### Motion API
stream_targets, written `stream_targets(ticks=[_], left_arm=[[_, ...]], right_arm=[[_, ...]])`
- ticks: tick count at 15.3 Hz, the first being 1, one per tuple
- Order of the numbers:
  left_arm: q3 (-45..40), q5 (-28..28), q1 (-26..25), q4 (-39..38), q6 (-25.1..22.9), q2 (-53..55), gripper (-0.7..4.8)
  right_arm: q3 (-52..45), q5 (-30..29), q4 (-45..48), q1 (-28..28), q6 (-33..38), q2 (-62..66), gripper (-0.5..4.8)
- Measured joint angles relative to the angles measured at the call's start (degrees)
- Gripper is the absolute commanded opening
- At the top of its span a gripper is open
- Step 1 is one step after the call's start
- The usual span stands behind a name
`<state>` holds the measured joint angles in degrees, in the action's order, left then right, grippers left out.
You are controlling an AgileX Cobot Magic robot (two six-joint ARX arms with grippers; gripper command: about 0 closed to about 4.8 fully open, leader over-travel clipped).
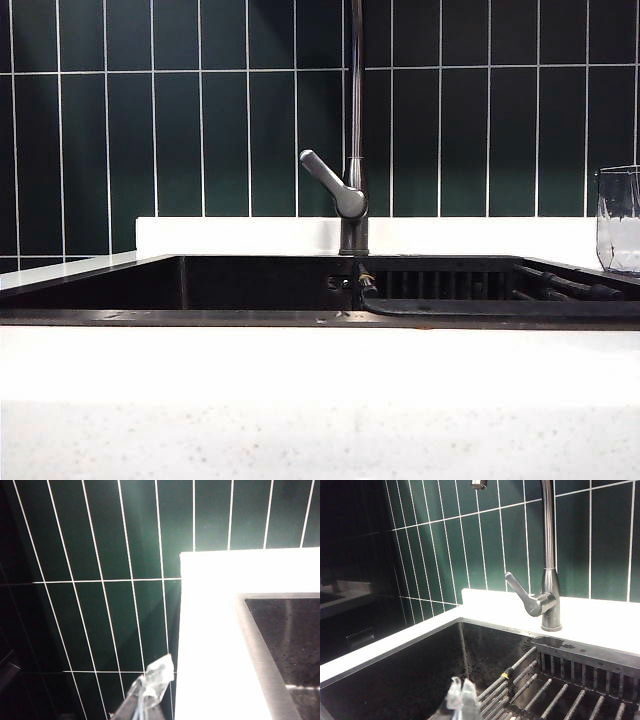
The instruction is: Pick up the mug next to the sink, go to the faucet to get some water, pour the water into the sink, and finally put the mug back to its place.
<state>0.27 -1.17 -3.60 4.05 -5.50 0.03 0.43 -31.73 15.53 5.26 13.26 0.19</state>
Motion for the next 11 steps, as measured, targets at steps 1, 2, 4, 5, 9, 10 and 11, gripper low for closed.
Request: stream_targets(ticks=[1, 2, 4, 5, 9, 10, 11], left_arm=[[0.00, 0.00, 0.00, 0.00, 0.00, 0.00, -0.06], [0.00, 0.00, 0.00, 0.00, 0.00, 0.00, -0.06], [0.00, 0.00, 0.00, 0.00, 0.00, 0.00, -0.06], [0.00, 0.00, 0.00, 0.00, 0.00, 0.00, -0.06], [0.00, 0.00, 0.00, 0.00, 0.00, 0.00, -0.06], [0.00, 0.00, 0.00, 0.00, 0.00, 0.00, -0.06], [0.00, 0.00, 0.00, -0.02, 0.00, 0.00, -0.06]], right_arm=[[0.00, 0.00, 0.00, 0.00, 0.00, 0.00, -0.05], [0.00, 0.00, -0.44, 0.00, 0.00, 0.00, -0.05], [0.00, -0.04, -2.25, -0.74, 0.00, 0.00, -0.05], [0.00, 0.00, -2.27, -1.88, 0.00, 0.00, -0.05], [0.00, 0.00, -2.95, -14.10, 0.00, 0.00, -0.05], [0.00, 0.09, -2.95, -16.31, 0.02, 0.00, -0.05], [0.00, 0.04, -2.89, -17.07, 0.02, 0.00, -0.05]])
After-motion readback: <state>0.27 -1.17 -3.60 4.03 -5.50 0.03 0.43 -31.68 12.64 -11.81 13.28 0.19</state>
